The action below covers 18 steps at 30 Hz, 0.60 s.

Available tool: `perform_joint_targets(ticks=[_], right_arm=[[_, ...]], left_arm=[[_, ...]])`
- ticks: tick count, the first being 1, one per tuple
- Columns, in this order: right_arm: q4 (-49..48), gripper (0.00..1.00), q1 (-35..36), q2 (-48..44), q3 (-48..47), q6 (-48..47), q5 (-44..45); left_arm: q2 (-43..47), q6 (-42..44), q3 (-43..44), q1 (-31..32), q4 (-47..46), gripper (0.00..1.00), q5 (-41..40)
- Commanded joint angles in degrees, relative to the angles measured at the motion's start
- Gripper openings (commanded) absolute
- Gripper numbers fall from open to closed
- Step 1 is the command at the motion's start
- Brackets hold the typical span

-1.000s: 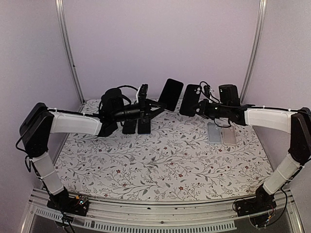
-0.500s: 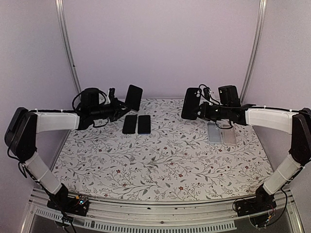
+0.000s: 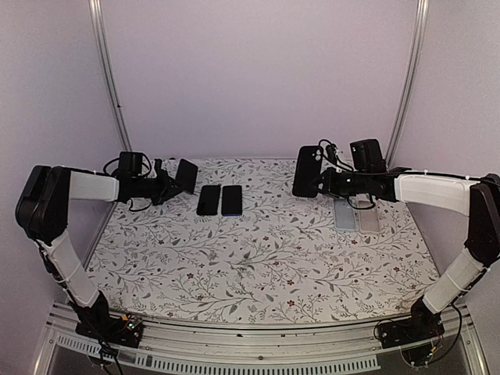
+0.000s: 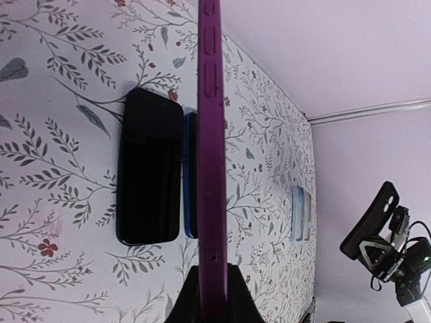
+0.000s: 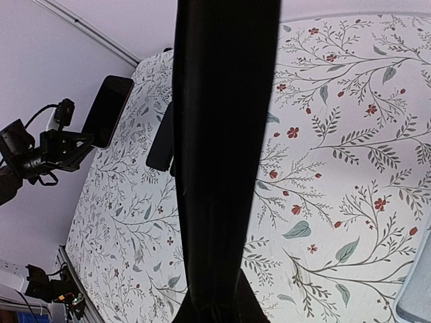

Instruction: Take the phone out of the phone case

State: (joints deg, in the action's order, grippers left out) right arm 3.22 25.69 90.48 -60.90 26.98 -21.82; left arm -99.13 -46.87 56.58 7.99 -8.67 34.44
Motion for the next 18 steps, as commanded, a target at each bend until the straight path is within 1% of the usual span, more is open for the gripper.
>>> perform_joint_targets(ticks=[1,8,18], right_arm=[[0.8,0.00,-0.5,-1.3,-1.5,-1.3,-1.1],[2.0,0.00,-0.4,-2.0,-1.1,-1.5,-1.1],[3.5,0.00,-0.4,-2.6,-0.9,-1.7,-1.0]], left_arm=[[-3.9,3.7,3.0,-2.1,0.7,0.00,3.4],[-10.0,4.1,4.9,-4.0,1.4,0.00,6.1],[-14.1,3.5,5.9,-4.4,0.8,0.01,6.2]])
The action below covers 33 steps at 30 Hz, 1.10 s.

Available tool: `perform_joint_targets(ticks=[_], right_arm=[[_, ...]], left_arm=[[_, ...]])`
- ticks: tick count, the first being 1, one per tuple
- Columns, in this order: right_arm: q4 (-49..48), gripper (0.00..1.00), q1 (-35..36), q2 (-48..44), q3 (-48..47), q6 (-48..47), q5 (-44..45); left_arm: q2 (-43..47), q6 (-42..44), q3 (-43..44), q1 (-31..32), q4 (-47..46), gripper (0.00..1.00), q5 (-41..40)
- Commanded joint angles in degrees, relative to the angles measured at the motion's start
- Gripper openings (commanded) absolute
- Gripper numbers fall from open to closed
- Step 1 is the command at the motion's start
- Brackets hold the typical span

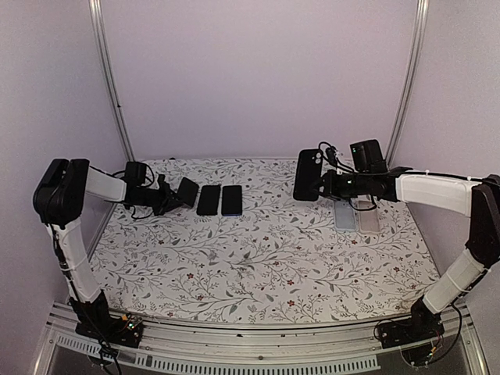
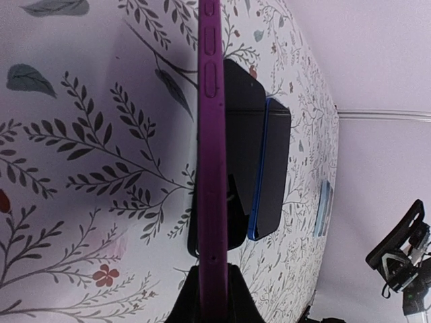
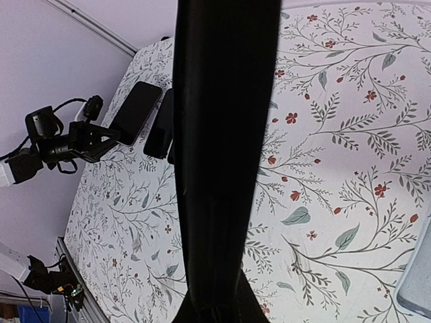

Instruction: Take the phone out of the phone case

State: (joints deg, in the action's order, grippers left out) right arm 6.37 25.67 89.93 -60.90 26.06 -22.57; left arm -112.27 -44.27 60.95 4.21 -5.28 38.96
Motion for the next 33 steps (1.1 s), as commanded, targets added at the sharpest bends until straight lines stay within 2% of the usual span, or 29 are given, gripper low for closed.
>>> perform_joint_targets(ticks=[1,5,16,26,33], right_arm=[[0.3,0.00,-0.4,-2.1,-0.9,-0.7,-0.2],[0.5,0.00,-0.4,-2.0,-1.0,-0.8,-0.3],[0.4,0.00,-0.4,-1.2,-0.8,-0.5,-0.5],[0.0,0.00,-0.4,-0.5,-0.8,-0.4,-1.2],[0.0,0.00,-0.4,-0.2,-0.9,-0.3,-1.3]], left_arm=[[-1.2,0.7,1.4,-0.6,-2.7,0.02,1.7],[-1.8,0.5,0.8,-0.6,-3.1,0.06,1.3],[-0.8,0.4,-2.3,-0.8,-2.1,0.26,-1.0],[0.4,0.2,-4.2,-1.0,-1.8,0.34,-2.1],[1.0,0.5,-4.3,-1.6,-0.6,0.35,-3.4]])
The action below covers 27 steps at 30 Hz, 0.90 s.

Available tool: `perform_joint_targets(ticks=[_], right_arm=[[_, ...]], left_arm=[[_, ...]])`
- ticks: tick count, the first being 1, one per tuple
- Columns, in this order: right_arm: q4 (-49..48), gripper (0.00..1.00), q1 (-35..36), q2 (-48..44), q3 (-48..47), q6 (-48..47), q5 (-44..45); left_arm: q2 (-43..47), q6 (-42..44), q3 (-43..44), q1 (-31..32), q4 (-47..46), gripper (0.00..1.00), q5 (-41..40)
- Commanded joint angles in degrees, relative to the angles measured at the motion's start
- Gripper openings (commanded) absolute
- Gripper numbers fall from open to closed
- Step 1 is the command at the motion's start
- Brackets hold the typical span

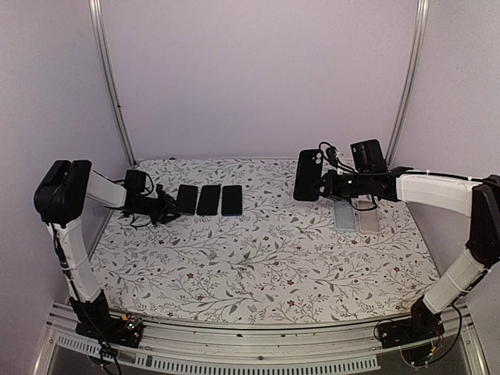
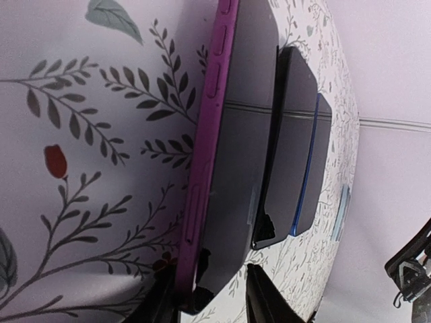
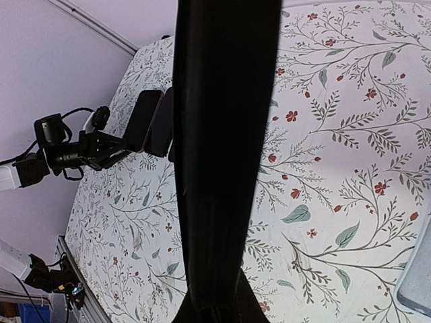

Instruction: Take the phone out of the phone case

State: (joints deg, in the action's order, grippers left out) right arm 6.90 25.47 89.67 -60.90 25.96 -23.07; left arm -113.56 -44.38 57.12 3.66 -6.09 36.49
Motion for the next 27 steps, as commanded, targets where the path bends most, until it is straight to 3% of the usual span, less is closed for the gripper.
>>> perform_joint_targets(ticks=[1,27], right_arm=[[-0.4,0.00,-0.2,0.1,-0.8,-0.3,-0.9],[4.9,0.00,-0.2,3.0,-0.4,-2.5,2.0]], left_arm=[[2.3,0.6,-0.6,-1.2,0.3,0.35,-1.1],[7.5,2.6,-1.4,-1.8,4.9,0.38,-5.1]])
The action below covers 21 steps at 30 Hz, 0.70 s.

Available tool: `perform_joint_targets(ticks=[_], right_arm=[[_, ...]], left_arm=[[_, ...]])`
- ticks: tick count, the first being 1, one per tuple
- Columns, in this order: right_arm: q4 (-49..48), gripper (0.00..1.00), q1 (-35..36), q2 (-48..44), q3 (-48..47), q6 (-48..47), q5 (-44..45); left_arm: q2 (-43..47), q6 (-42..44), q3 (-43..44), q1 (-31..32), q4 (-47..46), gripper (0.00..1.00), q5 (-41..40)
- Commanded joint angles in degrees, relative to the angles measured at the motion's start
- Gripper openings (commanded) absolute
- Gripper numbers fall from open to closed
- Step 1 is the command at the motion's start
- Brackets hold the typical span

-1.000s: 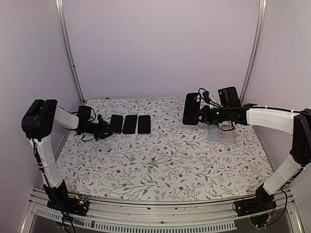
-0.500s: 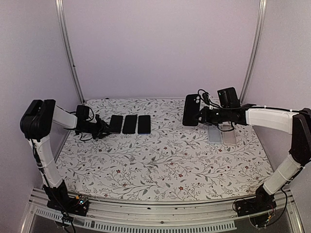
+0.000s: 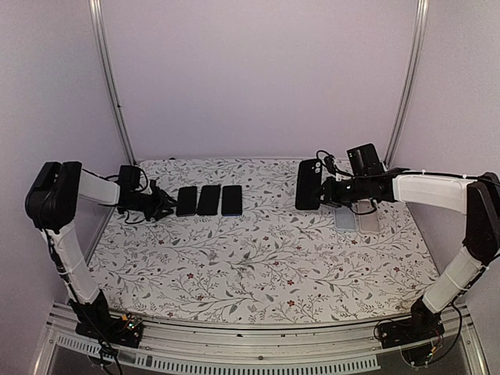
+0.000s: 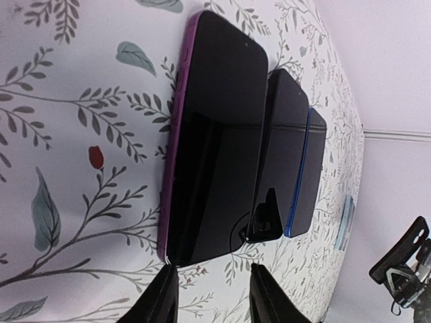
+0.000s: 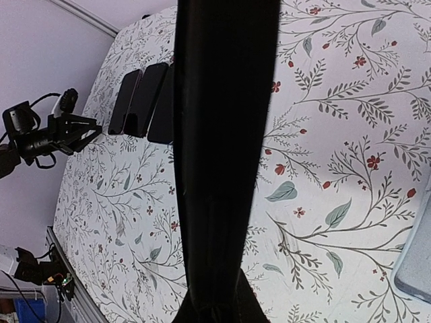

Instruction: Take the phone out of the phone case

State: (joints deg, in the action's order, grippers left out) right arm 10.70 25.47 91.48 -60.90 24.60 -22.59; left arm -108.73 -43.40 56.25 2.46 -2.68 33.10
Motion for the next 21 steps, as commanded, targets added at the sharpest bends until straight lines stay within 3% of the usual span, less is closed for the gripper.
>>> perform_joint_targets(ticks=[1,9,21], right_arm=[[1.3,0.00,-0.2,1.4,-0.4,-1.2,1.7],[3.6,0.00,-0.4,3.6,-1.3,-2.0,4.7],[3.5,0.03,-3.1,11.1,-3.2,-2.4,0.9]], left_arm=[[3.1,1.8,-0.5,-0.6,1.8,0.38,-1.9],[6.8,2.7,-0.4,-0.4,2.5,0.38,-1.9],[12.6,3.1,-0.9,0.4,4.5,0.38,-0.2]])
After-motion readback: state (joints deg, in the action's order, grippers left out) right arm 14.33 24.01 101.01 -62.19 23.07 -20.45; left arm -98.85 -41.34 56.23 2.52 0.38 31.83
